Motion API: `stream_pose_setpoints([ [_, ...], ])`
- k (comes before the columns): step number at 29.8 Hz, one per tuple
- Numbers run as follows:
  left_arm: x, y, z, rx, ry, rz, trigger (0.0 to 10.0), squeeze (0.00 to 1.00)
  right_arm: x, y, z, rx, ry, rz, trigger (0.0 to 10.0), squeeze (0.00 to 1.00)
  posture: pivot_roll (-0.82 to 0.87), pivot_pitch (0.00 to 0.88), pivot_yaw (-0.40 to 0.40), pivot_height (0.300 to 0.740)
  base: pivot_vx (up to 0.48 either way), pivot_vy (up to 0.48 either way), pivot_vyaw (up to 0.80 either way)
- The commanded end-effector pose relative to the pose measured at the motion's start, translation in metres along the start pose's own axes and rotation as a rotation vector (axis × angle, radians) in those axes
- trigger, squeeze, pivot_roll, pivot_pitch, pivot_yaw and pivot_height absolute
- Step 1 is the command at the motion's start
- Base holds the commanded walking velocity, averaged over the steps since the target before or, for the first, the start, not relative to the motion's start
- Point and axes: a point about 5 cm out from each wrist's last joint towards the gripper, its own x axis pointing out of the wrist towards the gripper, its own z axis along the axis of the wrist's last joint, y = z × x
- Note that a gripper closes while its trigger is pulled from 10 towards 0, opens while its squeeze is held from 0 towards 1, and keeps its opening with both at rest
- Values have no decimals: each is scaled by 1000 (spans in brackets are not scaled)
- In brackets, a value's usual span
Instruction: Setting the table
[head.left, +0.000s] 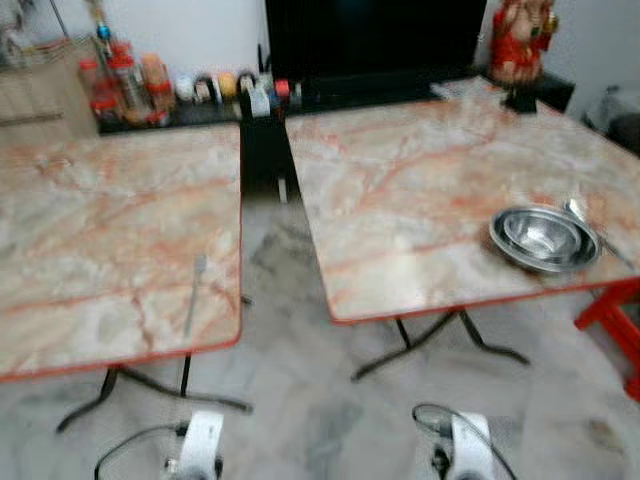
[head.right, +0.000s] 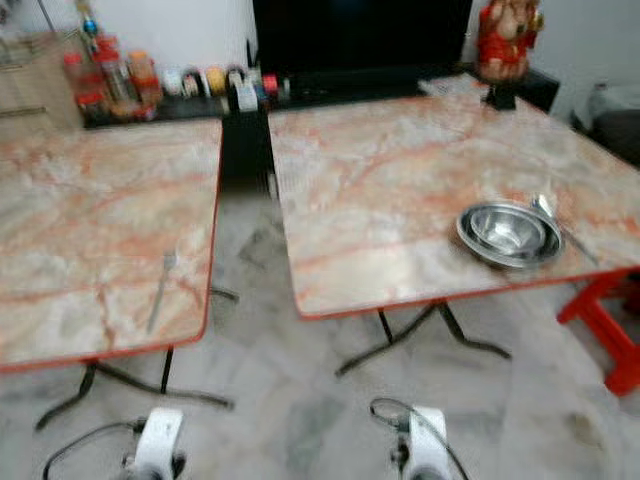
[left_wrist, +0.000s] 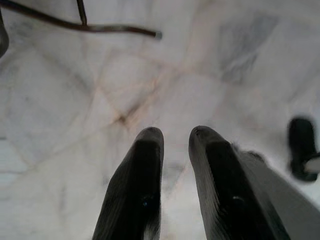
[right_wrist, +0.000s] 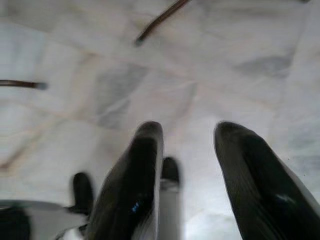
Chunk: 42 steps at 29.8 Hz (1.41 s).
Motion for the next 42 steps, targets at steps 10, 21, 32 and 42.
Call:
stream_pose_setpoints([
  [10, 1, -3, 3, -8, -1, -5, 10000, 0, 1, -4, 4, -4, -16, -9, 10000, 0, -51, 0, 49, 740, 0, 366, 0],
  [21, 1, -7, 3, -6, 2, -13, 10000, 0, 0, -7, 4, -5, -22, -17, 10000, 0, -62, 0, 53, 740, 0, 368, 0],
  [32, 1, -7, 3, -7, 2, -13, 10000, 0, 1, -8, 11, -44, -60, -24, 10000, 0, -65, 0, 50, 740, 0, 367, 360],
  [42, 1, -8, 3, 0, 2, -17, 10000, 0, 1, -7, 12, -74, -58, -11, 10000, 0, -65, 0, 49, 740, 0, 369, 0],
])
